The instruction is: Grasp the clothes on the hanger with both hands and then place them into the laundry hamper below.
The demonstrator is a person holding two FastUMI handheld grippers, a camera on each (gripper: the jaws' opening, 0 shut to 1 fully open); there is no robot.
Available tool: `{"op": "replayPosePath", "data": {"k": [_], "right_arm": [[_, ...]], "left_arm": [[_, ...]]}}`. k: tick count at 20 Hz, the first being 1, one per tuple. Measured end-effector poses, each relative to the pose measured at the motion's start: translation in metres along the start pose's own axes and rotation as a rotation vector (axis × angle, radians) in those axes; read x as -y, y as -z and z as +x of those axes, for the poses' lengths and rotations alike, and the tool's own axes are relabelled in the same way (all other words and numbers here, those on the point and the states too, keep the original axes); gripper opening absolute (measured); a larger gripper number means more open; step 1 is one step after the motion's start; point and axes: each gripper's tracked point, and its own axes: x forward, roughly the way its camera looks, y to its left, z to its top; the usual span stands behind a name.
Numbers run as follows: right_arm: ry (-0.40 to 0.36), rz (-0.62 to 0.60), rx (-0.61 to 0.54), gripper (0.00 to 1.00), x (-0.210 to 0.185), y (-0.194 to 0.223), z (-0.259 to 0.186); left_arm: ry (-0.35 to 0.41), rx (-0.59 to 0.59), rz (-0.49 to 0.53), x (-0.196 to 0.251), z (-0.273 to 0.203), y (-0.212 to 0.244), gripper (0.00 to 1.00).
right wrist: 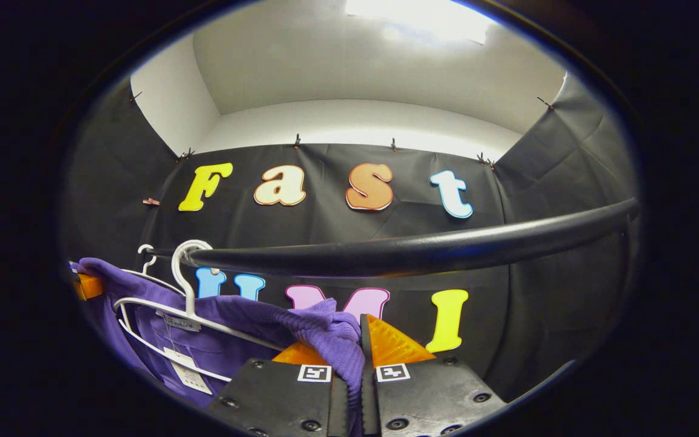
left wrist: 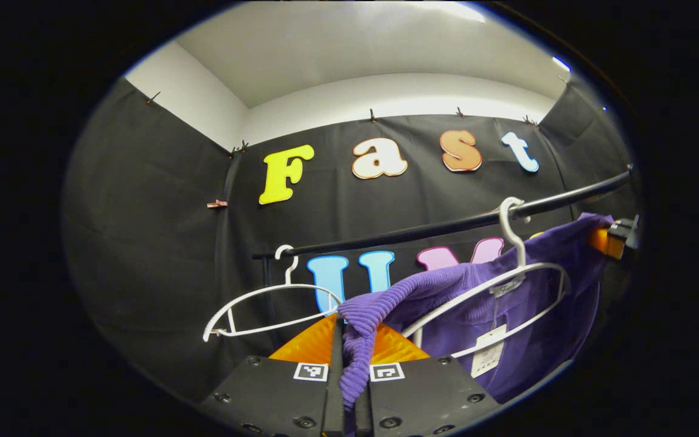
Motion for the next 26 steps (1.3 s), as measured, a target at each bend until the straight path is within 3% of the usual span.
{"op": "replayPosePath", "data": {"k": [6,16,17,18,21,22,25,26], "right_arm": [[0.029,-0.013,-0.046,0.12,0.007,0.033,0.026],[0.104,-0.059,-0.088,0.12,0.042,0.072,0.039],[0.106,-0.067,-0.092,0.08,0.043,0.077,0.04],[0.105,-0.072,-0.093,0.12,0.044,0.08,0.043],[0.098,-0.053,-0.092,0.12,0.044,0.082,0.05],[0.098,-0.053,-0.091,0.08,0.045,0.083,0.053],[0.098,-0.032,-0.071,0.12,0.043,0.069,0.051],[0.093,-0.017,-0.058,0.08,0.041,0.062,0.049]], "left_arm": [[-0.005,-0.084,0.035,-0.012,0.023,0.036,0.11],[0.077,-0.179,0.013,0.024,0.029,0.084,0.1],[0.082,-0.184,0.01,0.026,0.029,0.087,0.1],[0.081,-0.187,0.006,0.027,0.028,0.091,0.11],[0.083,-0.219,-0.041,0.03,0.026,0.11,0.11],[0.092,-0.234,-0.074,0.031,0.026,0.118,0.11],[0.101,-0.233,-0.168,0.034,0.025,0.123,0.11],[0.099,-0.229,-0.178,0.035,0.027,0.125,0.11]]}}
